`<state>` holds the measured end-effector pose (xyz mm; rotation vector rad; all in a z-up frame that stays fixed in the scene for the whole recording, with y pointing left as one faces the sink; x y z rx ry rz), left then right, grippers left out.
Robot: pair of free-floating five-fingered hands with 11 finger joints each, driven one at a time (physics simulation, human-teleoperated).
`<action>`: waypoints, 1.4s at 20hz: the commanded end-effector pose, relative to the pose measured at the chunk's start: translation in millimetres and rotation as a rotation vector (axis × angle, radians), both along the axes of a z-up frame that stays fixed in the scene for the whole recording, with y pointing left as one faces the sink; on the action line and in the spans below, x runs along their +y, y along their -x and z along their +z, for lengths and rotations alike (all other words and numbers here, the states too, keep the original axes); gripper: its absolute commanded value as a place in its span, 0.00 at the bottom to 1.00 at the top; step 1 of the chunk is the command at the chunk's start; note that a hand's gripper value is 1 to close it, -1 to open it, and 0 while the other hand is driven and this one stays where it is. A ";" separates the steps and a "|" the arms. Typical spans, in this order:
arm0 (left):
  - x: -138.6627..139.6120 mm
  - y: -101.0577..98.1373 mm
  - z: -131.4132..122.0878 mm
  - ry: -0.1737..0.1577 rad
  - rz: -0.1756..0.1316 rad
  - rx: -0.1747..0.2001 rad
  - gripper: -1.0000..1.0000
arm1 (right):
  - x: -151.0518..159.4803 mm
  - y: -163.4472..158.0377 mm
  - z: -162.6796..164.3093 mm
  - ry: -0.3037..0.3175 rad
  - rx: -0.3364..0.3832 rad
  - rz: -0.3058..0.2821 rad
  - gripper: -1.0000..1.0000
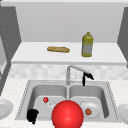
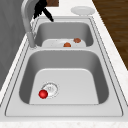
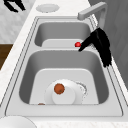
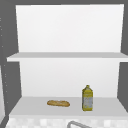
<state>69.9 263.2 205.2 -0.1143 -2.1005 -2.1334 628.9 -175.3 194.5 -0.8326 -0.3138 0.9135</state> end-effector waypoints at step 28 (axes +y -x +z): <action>0.0 0.0 0.0 0.000 0.000 0.000 0.50 | -60.2 150.7 -18.3 -0.285 -0.083 0.259 0.00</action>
